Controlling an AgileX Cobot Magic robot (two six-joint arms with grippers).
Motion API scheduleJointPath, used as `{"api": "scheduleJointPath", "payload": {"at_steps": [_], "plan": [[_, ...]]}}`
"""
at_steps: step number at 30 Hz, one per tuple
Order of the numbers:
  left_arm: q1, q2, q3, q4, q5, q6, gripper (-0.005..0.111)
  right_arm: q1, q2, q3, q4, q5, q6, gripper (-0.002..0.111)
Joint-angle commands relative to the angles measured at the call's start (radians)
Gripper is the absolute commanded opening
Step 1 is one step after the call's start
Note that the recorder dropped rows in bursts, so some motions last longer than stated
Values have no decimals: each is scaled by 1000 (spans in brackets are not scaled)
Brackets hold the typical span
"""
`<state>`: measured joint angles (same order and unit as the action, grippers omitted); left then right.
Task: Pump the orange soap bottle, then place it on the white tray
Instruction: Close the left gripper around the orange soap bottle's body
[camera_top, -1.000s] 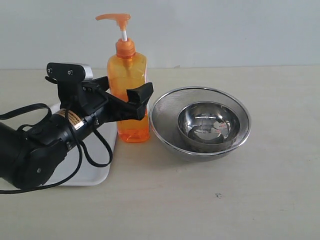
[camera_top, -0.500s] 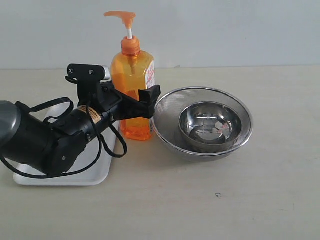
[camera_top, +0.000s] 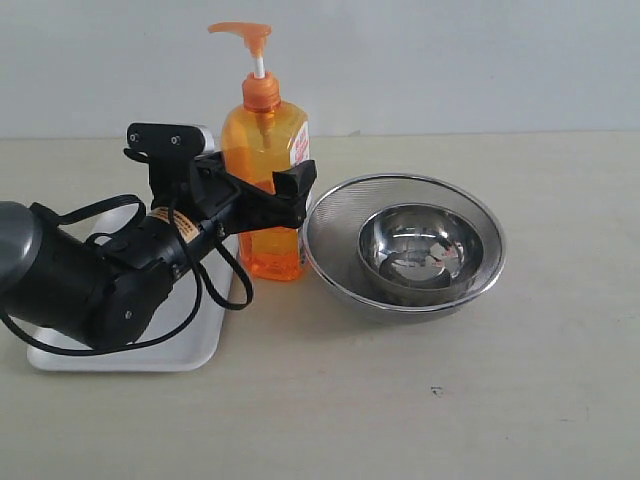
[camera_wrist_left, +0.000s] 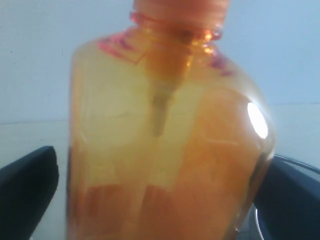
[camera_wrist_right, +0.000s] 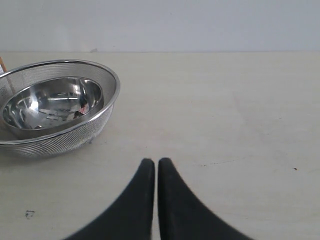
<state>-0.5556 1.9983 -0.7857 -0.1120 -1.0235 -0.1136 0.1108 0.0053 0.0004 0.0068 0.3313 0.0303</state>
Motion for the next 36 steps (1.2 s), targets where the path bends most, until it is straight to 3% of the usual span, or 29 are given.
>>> {"api": "scheduleJointPath", "payload": {"at_steps": [1,30,36], "plan": [[5,3,-6,-11,-17,17,96,-2,-5,0,1,-9,-3,0],[11,69,-88,-11,-33,55,96,-2,-5,0,1,-6,-3,0],[11,69,-100,-11,-23,53,87,-2,-5,0,1,-6,-3,0]]}}
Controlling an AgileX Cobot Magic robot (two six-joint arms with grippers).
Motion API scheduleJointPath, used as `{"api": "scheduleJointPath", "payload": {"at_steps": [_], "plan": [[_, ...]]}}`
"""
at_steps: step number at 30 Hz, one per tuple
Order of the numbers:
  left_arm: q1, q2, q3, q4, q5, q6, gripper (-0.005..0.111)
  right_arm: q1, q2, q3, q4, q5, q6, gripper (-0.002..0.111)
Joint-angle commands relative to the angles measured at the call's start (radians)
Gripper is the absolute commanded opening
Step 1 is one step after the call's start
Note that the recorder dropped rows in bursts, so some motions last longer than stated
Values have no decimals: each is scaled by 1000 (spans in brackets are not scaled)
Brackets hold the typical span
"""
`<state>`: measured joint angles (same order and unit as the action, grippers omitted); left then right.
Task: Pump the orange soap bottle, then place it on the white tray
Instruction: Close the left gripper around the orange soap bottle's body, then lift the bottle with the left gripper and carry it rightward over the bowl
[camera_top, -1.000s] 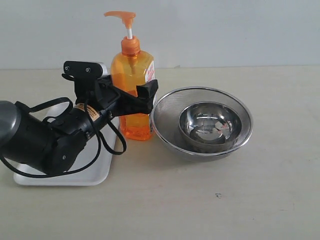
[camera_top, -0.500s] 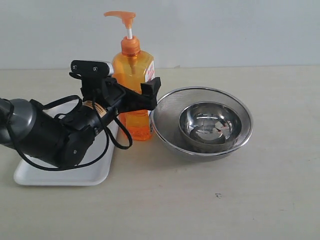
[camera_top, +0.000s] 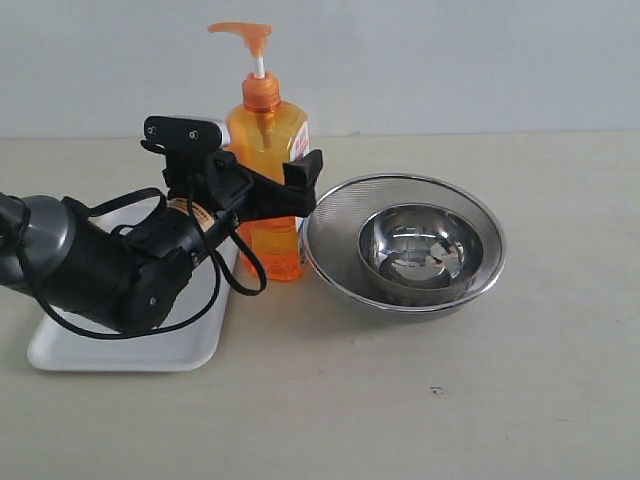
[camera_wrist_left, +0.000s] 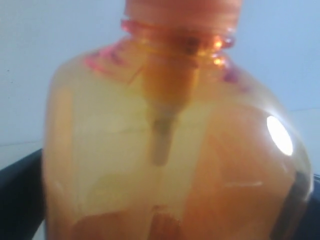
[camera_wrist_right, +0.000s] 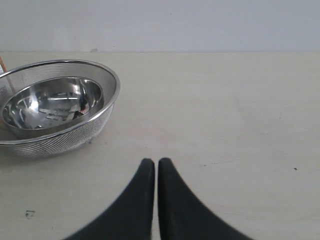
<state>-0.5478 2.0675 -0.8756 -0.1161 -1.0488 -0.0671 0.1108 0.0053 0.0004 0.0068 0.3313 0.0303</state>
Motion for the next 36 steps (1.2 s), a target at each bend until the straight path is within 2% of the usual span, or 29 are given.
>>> {"api": "scheduleJointPath", "payload": {"at_steps": [1,19,36], "plan": [[4,-1,-14,-7,3,7,84,-2,-5,0,1,-6,-3,0],[4,0,-32,-7,62,36,5,-2,-5,0,1,-9,-3,0],[4,-64,-32,-7,77,38,5,-2,-5,0,1,-9,-3,0]]}}
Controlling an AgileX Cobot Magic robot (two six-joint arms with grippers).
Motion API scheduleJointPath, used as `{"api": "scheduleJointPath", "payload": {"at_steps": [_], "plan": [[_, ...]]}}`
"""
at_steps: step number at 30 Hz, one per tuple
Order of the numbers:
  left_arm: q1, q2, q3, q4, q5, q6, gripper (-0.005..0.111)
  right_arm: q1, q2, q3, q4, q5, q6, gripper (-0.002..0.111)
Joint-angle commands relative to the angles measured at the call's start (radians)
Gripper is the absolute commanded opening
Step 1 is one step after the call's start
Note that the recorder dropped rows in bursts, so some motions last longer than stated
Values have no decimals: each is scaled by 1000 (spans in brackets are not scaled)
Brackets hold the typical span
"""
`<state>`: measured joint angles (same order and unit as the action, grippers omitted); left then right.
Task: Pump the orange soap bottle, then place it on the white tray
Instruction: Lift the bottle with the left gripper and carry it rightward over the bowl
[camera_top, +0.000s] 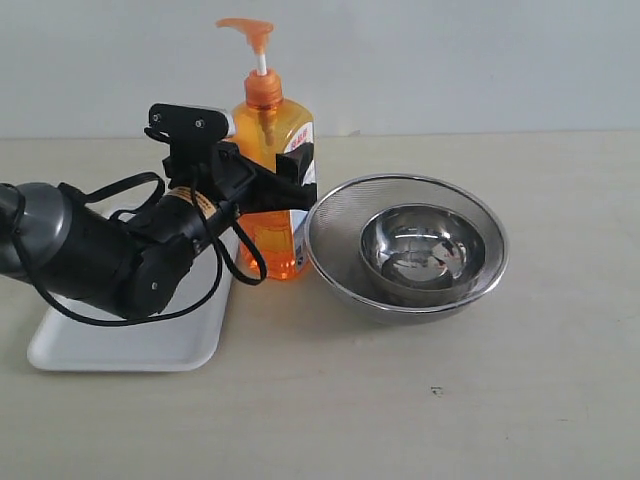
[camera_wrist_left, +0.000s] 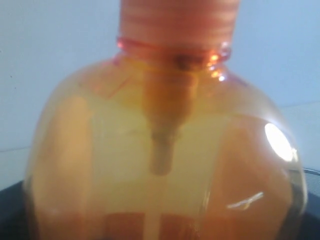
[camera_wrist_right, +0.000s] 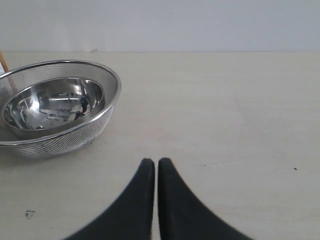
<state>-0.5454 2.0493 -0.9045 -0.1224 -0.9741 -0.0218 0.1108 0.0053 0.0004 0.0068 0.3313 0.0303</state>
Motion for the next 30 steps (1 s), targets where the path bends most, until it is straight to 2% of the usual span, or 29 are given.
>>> {"api": "scheduleJointPath", "payload": {"at_steps": [1,10,21,30], "plan": [[1,-58,-3,-1,11,-7,5,-2,-5,0,1,-9,-3,0],[1,-123,9,-80,78,120,5,-2,-5,0,1,-9,-3,0],[1,-213,27,-65,58,118,5,-2,-5,0,1,-9,-3,0],[-13,-365,27,-11,111,106,5,-2,-5,0,1,-9,-3,0]]}}
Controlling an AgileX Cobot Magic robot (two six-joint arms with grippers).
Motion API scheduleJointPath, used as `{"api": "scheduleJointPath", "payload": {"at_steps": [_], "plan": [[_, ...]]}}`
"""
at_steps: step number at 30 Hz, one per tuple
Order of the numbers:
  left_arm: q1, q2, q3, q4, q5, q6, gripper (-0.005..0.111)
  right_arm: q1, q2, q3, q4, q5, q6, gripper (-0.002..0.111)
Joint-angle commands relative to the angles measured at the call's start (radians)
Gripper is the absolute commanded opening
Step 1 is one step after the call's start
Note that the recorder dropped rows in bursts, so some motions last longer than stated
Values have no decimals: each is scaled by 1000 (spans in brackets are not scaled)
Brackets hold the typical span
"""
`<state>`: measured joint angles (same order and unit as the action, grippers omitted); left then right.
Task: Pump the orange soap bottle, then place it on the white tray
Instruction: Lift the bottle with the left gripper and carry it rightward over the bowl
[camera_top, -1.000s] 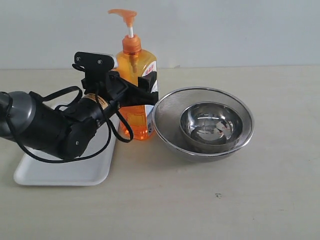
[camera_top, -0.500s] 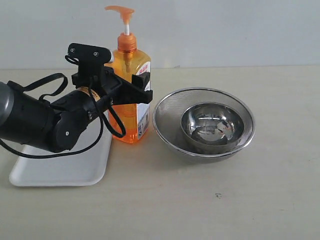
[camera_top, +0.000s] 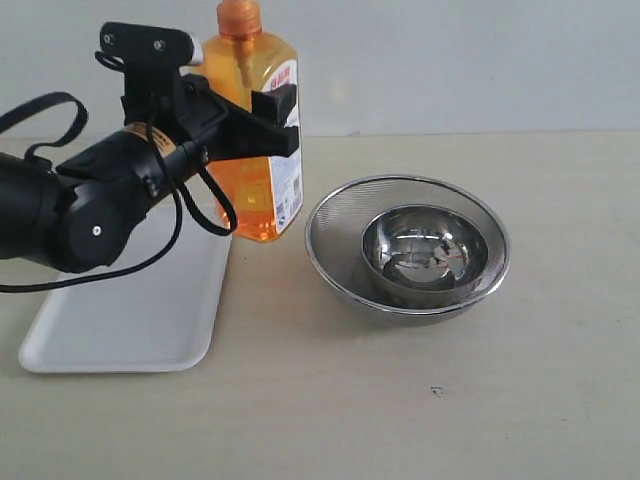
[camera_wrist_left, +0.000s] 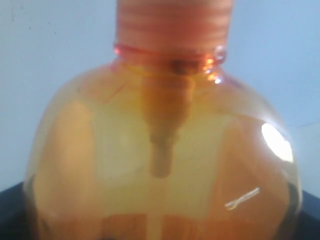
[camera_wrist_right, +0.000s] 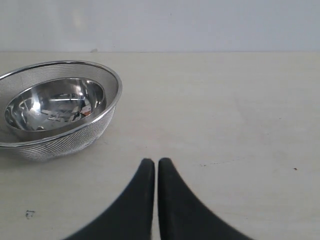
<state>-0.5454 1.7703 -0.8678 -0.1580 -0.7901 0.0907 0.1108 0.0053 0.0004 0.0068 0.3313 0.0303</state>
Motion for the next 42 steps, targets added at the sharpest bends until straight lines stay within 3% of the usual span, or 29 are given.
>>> {"api": "scheduleJointPath", "payload": {"at_steps": [1,10,21,32,37,42], "plan": [[-19,-102,-10,24,-73,-16,5,-2,-5,0,1,-9,-3,0],[-135,-170,-38,33,-73,-26,5,-2,-5,0,1,-9,-3,0],[-273,-149,-199,39,33,-45,5,-2,-5,0,1,-9,-3,0],[-324,2,-312,12,39,-98,5,-2,-5,0,1,-7,-3,0],[-397,90,-438,14,44,-98,5,-2,-5,0,1,-7,-3,0],[-408,184,-544,-99,55,-98,5,-2,-5,0,1,-7,-3,0]]}}
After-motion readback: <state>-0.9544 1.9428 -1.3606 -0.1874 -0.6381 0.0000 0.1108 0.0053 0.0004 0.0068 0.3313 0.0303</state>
